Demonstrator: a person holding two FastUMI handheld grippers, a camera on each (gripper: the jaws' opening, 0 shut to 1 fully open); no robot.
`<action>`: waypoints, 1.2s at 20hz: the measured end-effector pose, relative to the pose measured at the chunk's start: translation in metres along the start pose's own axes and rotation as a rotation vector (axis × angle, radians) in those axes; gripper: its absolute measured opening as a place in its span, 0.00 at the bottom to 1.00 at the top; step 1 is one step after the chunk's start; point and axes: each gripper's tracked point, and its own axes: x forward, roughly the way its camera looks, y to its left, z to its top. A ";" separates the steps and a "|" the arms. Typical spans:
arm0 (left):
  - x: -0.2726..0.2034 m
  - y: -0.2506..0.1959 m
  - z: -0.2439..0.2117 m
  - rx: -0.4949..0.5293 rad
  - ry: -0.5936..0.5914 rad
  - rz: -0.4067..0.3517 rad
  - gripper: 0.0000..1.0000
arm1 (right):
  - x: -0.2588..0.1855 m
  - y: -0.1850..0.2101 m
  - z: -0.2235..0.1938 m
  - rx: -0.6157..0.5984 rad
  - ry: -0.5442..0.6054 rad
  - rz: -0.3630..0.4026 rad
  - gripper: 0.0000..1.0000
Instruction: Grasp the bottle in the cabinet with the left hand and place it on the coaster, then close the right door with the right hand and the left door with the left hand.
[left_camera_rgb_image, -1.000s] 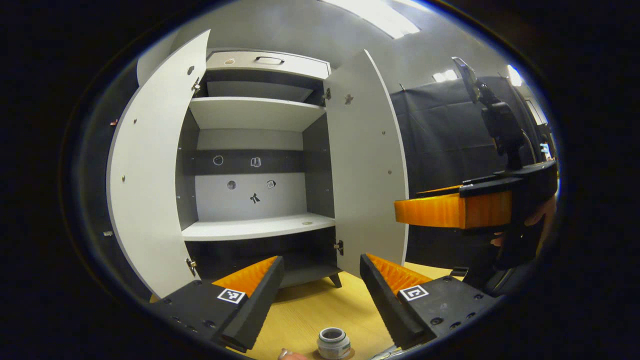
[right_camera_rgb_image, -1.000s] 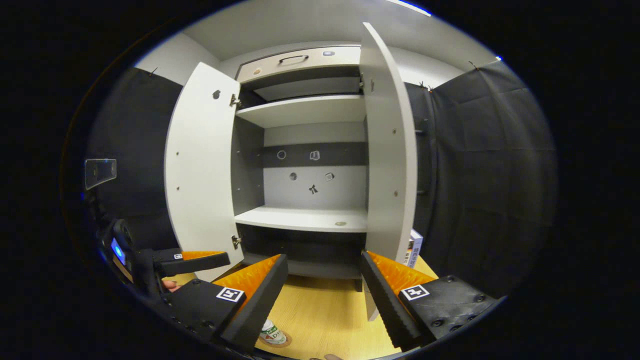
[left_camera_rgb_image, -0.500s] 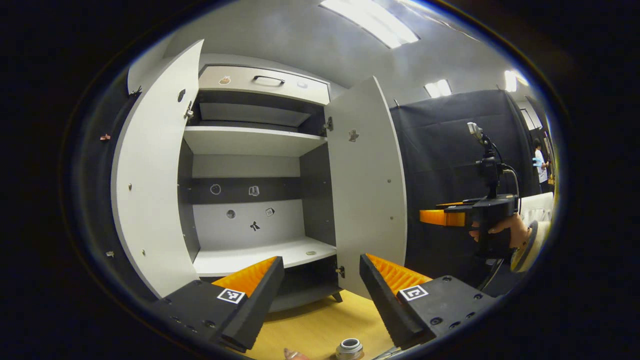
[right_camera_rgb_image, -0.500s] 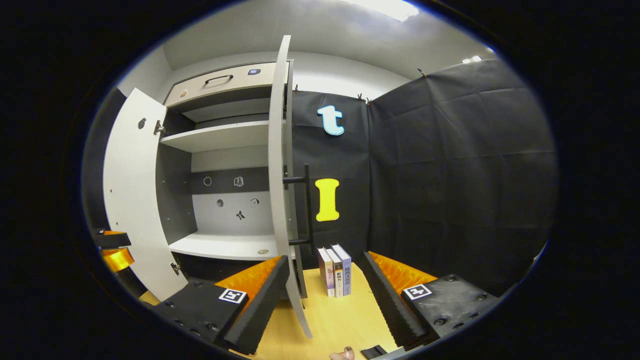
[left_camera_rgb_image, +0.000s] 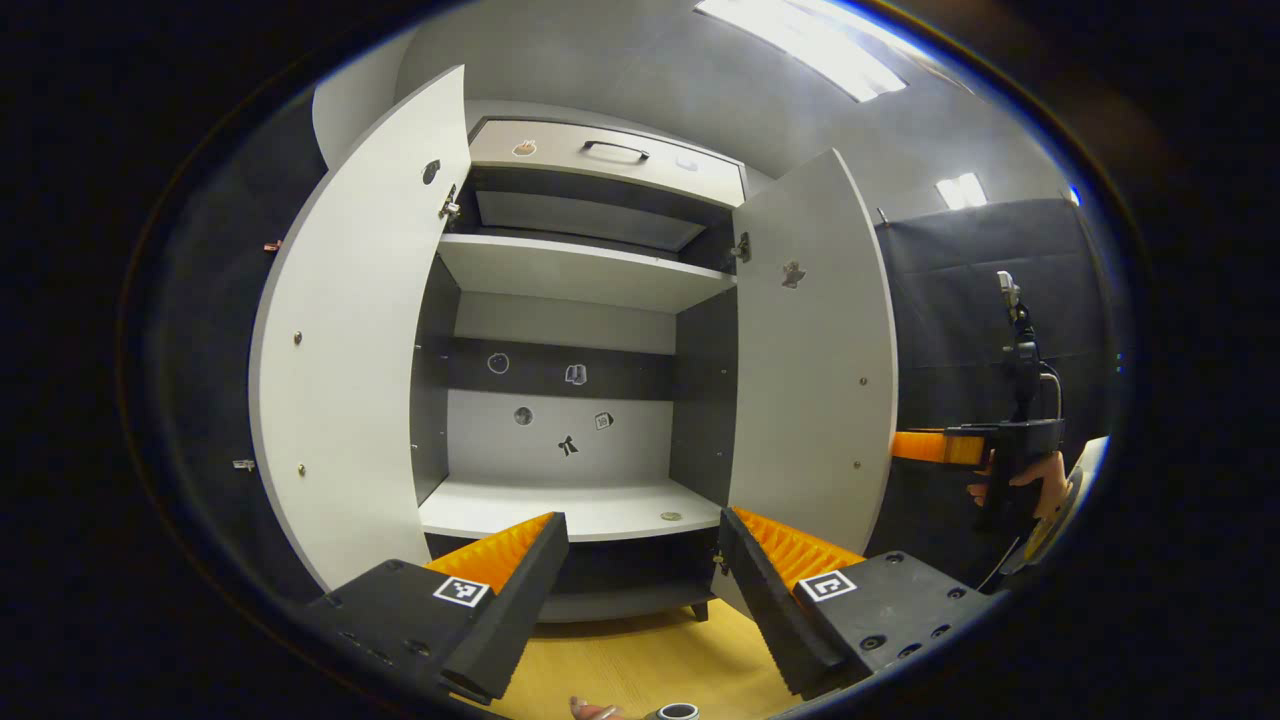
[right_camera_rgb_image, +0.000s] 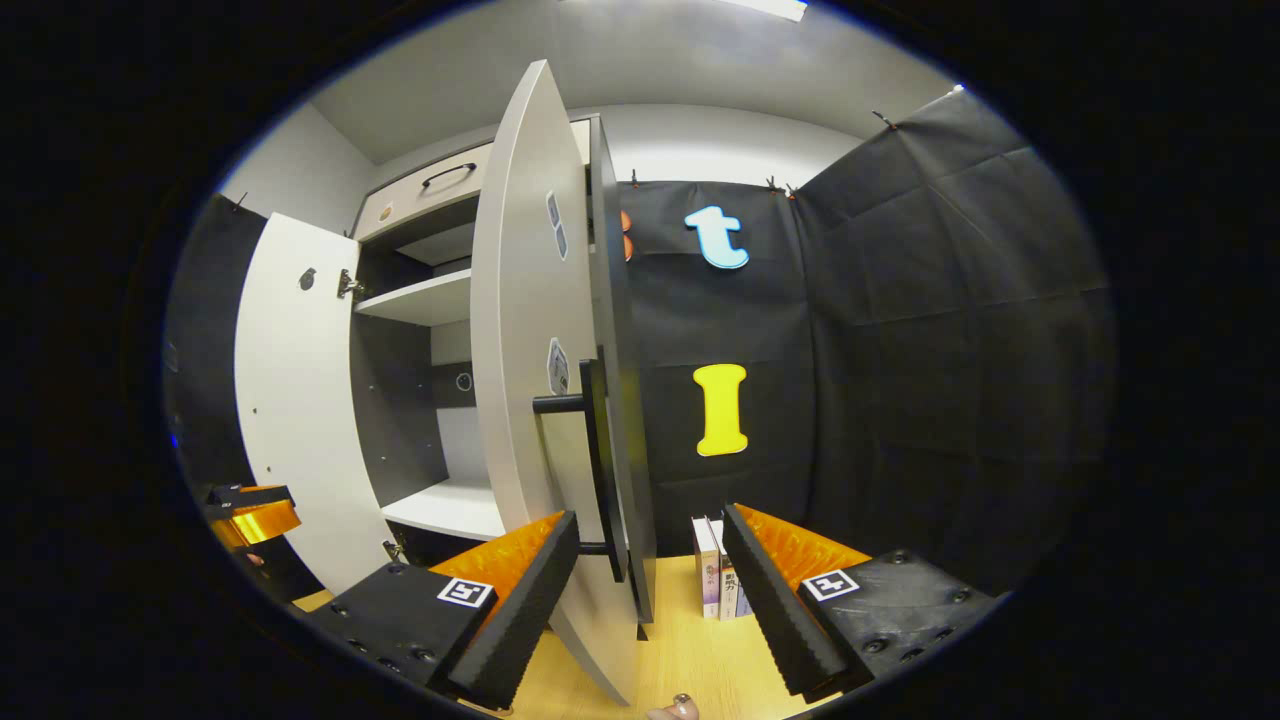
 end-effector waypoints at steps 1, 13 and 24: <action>0.000 -0.001 -0.001 -0.004 0.005 0.014 0.96 | 0.002 0.003 -0.001 -0.009 0.004 0.025 0.97; -0.019 0.045 -0.003 -0.048 0.058 0.076 0.98 | 0.035 0.099 -0.009 -0.055 -0.012 0.167 0.98; -0.094 0.192 0.028 0.052 0.025 0.314 0.98 | 0.112 0.205 -0.023 -0.118 -0.100 0.178 0.96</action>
